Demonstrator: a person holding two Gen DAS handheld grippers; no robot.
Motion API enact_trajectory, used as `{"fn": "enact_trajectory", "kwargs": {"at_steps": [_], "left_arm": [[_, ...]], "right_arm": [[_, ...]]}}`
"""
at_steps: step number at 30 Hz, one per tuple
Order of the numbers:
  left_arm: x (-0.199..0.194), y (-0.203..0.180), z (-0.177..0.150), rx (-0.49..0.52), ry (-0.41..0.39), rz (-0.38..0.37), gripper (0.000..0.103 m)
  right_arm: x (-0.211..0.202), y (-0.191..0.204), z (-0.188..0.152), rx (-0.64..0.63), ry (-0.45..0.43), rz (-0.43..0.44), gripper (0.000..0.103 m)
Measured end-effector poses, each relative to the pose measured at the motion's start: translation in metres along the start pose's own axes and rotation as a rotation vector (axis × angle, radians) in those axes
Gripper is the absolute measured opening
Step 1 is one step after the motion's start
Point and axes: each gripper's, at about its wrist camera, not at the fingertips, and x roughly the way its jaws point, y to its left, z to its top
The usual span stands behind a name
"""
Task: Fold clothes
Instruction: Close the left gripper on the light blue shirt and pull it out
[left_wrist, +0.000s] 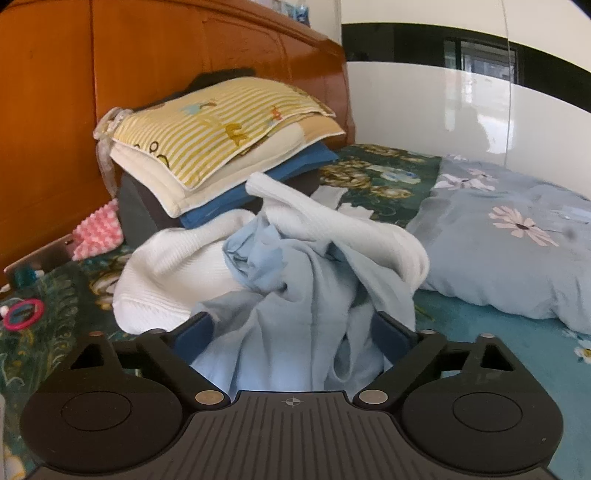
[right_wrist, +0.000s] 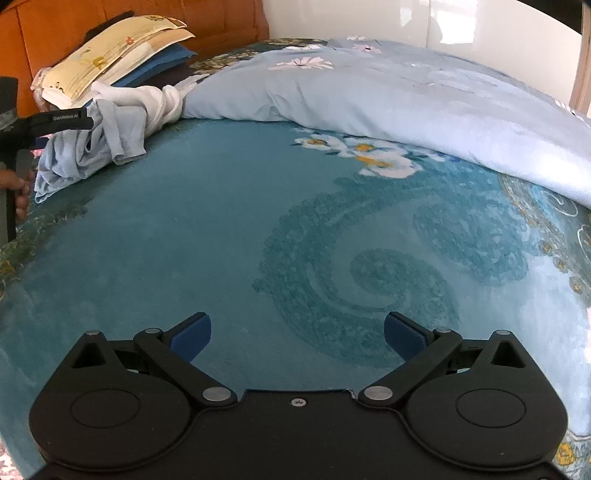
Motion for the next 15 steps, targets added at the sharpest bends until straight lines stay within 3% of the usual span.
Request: {"fn": "enact_trajectory", "kwargs": {"at_steps": [5,10,15], "left_arm": [[0.0081,0.0034,-0.0001,-0.021,0.026,0.009,0.072],[0.0100,0.0054,-0.0013,-0.040,0.041,-0.005,0.063],[0.0113,0.0029,-0.0007,-0.040,0.053,-0.011,0.044]], "right_arm": [[-0.0019,-0.0040,-0.0015,0.009,0.003,-0.007,0.100],[-0.0020,-0.0065,-0.0027,0.019,0.006,-0.005,0.100],[-0.0029,-0.0061,-0.0038,0.016,0.008,0.004,0.100]]}}
